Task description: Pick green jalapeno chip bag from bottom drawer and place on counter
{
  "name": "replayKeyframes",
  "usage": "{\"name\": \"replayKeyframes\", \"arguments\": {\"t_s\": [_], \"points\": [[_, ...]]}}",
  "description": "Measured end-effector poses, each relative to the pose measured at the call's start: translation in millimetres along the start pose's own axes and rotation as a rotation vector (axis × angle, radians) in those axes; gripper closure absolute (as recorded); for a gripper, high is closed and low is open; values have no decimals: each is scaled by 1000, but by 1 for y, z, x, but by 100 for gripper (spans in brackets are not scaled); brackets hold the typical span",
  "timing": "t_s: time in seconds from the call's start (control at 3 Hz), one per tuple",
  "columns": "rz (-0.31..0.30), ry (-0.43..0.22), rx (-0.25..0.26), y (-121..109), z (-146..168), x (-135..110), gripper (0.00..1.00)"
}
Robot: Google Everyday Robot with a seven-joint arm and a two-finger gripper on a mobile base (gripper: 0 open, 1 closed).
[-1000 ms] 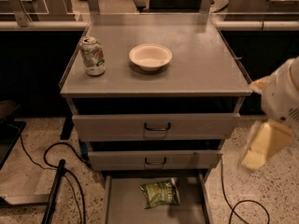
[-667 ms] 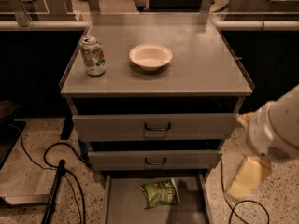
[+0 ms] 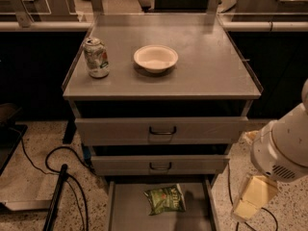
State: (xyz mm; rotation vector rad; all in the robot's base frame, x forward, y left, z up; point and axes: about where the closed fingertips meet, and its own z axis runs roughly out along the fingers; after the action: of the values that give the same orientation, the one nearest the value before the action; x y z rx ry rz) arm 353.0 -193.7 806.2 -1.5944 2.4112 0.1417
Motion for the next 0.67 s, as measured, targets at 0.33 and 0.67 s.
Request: {"name": "replayKeyframes", "arguments": {"t_s": [0.33, 0.67], "points": [[33, -8, -68, 22, 37, 10, 0], [85, -37, -191, 61, 123, 34, 0]]}}
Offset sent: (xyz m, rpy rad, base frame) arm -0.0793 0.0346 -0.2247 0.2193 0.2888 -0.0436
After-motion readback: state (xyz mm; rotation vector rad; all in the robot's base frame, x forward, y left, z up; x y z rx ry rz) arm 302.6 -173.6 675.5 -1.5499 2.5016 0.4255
